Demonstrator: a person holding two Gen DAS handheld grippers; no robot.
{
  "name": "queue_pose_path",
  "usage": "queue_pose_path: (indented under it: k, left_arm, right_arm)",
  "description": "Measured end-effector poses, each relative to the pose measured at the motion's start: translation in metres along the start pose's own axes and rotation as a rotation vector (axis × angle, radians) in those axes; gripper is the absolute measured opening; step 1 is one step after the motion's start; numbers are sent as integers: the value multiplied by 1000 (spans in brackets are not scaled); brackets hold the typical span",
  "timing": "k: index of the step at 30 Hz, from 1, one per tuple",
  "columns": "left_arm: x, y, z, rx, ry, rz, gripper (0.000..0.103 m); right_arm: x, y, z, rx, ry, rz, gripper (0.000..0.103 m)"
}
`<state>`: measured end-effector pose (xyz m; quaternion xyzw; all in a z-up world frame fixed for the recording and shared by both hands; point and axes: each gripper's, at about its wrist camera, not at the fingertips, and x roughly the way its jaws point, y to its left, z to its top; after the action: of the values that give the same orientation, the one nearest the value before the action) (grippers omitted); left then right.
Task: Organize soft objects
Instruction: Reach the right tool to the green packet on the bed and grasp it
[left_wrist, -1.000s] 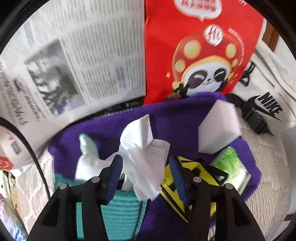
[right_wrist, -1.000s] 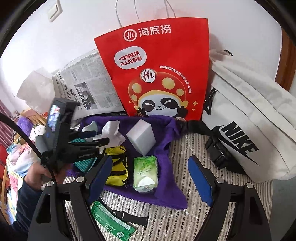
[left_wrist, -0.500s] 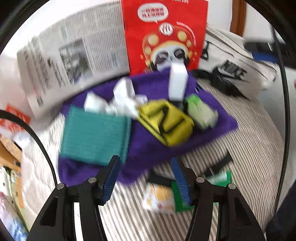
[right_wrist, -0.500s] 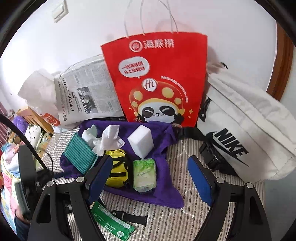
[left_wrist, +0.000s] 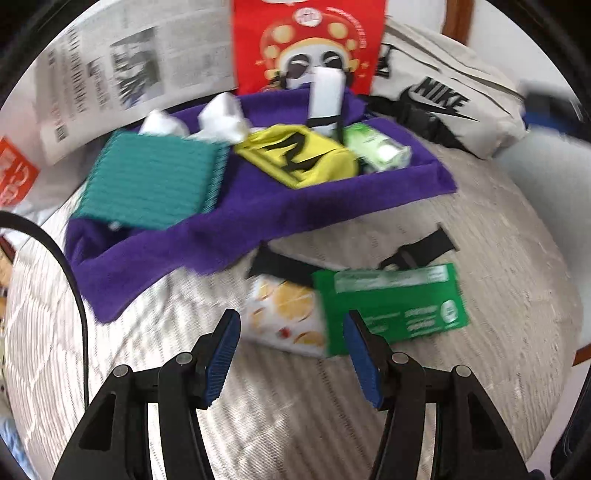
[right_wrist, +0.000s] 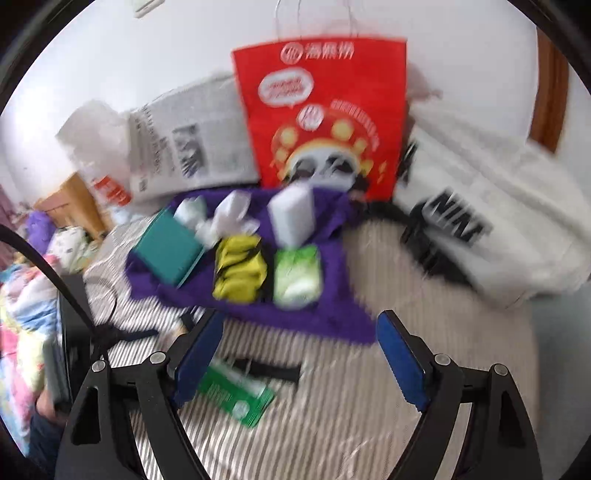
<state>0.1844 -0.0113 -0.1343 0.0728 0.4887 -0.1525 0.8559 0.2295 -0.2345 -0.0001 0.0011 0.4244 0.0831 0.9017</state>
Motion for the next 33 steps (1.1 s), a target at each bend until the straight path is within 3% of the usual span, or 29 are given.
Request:
queue_pose_path:
  k: [5, 10, 13, 16, 20, 26, 33]
  left_arm:
    - [-9, 39, -17, -100, -5, 12, 56]
    - [-25, 62, -35, -172, -31, 14, 56]
    - [-33, 75, -47, -231, -50, -65, 57]
    - [-34, 77, -54, -262, -59, -73, 57]
    - [-34, 83, -62, -299, -69, -85, 57]
    - [-29, 83, -70, -326, -68, -109, 58]
    - [-30, 83, -73, -316, -88, -109, 62]
  right_arm:
    - [26, 4, -55, -42, 74, 124, 85]
    - [54, 36, -89, -148, 94, 166, 85]
    - [69, 62, -106, -264, 116, 176, 85]
    - [82, 83, -118, -381, 150, 146, 85]
    - [97, 95, -123, -457, 152, 84, 86]
    - [112, 101, -104, -434, 129, 48, 93]
    - [127, 93, -97, -343, 136, 99, 101]
